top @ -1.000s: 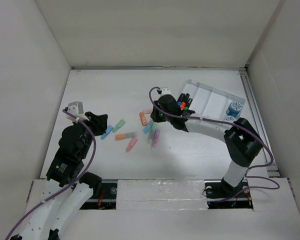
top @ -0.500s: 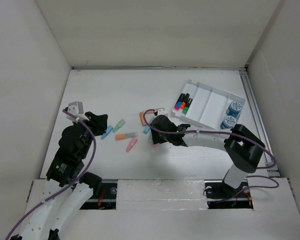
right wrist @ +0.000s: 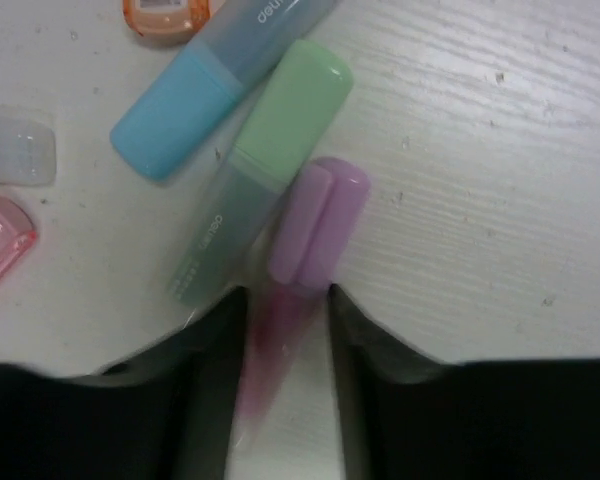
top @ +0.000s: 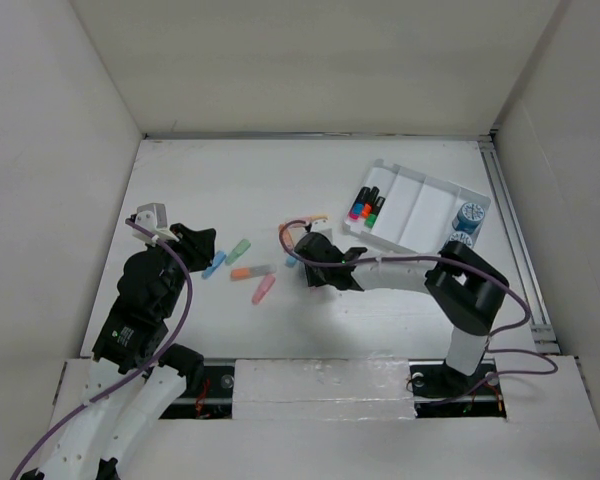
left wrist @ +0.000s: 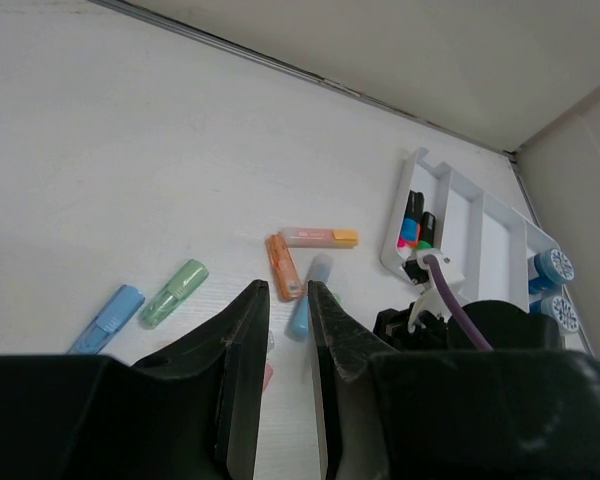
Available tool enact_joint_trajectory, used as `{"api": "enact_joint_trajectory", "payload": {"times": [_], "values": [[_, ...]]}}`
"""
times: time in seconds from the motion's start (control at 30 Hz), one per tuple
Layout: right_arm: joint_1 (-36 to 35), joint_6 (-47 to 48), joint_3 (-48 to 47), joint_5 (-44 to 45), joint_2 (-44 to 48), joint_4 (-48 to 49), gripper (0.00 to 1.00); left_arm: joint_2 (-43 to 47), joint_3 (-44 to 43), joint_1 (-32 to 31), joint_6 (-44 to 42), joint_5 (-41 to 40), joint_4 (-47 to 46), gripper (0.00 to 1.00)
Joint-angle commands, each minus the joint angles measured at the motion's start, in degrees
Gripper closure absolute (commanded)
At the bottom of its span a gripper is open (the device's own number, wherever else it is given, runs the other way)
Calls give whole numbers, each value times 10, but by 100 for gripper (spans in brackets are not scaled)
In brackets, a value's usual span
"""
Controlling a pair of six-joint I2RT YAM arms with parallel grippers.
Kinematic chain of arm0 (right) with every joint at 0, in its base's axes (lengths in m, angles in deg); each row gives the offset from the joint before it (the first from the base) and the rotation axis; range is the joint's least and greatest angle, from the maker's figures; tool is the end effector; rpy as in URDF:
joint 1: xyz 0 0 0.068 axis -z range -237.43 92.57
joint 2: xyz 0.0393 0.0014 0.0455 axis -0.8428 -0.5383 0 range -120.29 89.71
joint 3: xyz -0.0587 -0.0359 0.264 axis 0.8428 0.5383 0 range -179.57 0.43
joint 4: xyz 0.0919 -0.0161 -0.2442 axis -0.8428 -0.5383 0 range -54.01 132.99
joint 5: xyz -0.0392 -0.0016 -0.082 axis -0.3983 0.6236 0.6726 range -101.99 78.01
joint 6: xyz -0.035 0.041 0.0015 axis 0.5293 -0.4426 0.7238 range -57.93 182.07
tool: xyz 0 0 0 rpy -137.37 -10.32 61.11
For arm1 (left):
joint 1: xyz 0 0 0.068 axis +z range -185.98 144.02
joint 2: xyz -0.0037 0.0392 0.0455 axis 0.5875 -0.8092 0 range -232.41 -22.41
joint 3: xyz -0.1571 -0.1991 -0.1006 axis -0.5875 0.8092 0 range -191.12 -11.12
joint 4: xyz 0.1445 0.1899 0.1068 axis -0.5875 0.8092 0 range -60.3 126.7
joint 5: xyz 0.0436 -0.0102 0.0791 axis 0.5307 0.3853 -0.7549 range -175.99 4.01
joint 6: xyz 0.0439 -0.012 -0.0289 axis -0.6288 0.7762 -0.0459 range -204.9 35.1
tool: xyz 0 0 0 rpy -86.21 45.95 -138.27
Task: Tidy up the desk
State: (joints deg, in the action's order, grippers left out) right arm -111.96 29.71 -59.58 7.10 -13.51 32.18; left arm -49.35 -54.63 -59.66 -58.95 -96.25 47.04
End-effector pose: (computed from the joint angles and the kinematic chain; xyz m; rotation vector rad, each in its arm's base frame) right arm 0.2203 0.2890 0.1594 -0.3401 2.4336 0.2483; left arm 0.1046 -0.0389 0.3591 -0.1737 1.6002 -0.5333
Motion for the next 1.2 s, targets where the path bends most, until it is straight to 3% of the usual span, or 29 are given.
{"api": "enact_joint_trajectory", "payload": {"times": [0.0,0.1,0.17,0.33,0.47,0.57,0.73,0.87,0.97,1.0,1.03,1.17], "values": [[-4,-8,-19,24,-34,-25,69,-3,7,-1,-7,8,-28,81],[-4,-8,-27,36,-44,-33,78,-4,8,-1,-7,9,-29,81],[-4,-17,-24,49,-27,-37,91,-4,8,-1,-7,9,-28,81],[8,-15,9,77,76,-18,94,-6,7,-1,-7,9,-28,81],[81,5,36,67,155,-1,94,-4,8,-1,-7,10,-28,81],[175,20,55,32,195,36,95,-4,8,-1,-7,11,-28,81],[315,19,62,-12,179,70,94,-4,7,-1,-8,12,-29,81],[380,19,53,-25,156,83,91,-5,7,-1,-8,10,-28,81],[415,25,42,-35,140,91,72,-3,8,-1,-8,9,-28,81],[420,28,35,-42,132,89,55,-4,7,-1,-8,10,-28,81],[420,35,23,-57,132,80,45,-5,8,-1,-8,10,-28,81],[403,37,38,-76,156,99,39,-5,8,-1,-8,10,-28,81]]}}
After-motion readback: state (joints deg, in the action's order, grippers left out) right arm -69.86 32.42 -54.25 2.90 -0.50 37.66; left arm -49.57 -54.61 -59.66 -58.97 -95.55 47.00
